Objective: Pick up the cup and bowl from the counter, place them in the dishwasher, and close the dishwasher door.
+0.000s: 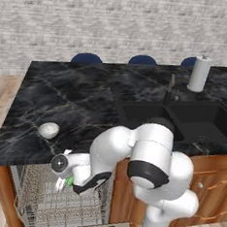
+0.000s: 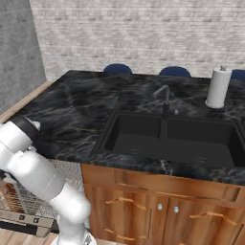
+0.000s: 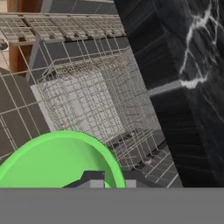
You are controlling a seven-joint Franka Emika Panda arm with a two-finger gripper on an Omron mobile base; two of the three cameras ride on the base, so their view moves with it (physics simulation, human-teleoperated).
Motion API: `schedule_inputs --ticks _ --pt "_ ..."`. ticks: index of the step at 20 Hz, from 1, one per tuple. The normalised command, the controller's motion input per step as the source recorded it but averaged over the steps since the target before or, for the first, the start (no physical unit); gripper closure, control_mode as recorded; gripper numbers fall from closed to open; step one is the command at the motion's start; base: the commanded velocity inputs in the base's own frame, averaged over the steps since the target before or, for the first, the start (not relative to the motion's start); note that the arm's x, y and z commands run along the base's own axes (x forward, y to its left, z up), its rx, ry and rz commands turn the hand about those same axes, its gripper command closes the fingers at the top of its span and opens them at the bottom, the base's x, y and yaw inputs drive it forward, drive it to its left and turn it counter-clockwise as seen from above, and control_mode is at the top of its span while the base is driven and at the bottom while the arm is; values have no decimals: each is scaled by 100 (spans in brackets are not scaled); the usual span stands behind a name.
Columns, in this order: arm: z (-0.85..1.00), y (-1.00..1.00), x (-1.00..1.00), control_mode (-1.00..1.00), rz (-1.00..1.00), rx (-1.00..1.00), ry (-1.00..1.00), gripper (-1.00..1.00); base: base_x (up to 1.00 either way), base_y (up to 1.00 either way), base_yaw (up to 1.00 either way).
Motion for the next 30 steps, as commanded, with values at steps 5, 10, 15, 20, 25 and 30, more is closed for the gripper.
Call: schedule_inputs --ticks 5,10,15,20,25,30 --pt "-49 25 7 -100 0 -6 0 100 0 0 0" --pt "-44 24 13 -100 0 -7 0 100 0 0 0" --pt "-44 15 17 -100 0 -4 0 100 0 0 0" --pt "-46 29 -2 -100 8 -3 0 100 0 0 0" --pt "-4 59 -38 -100 17 -3 0 100 0 0 0" --pt "-5 38 -20 -100 19 -2 0 100 0 0 0"
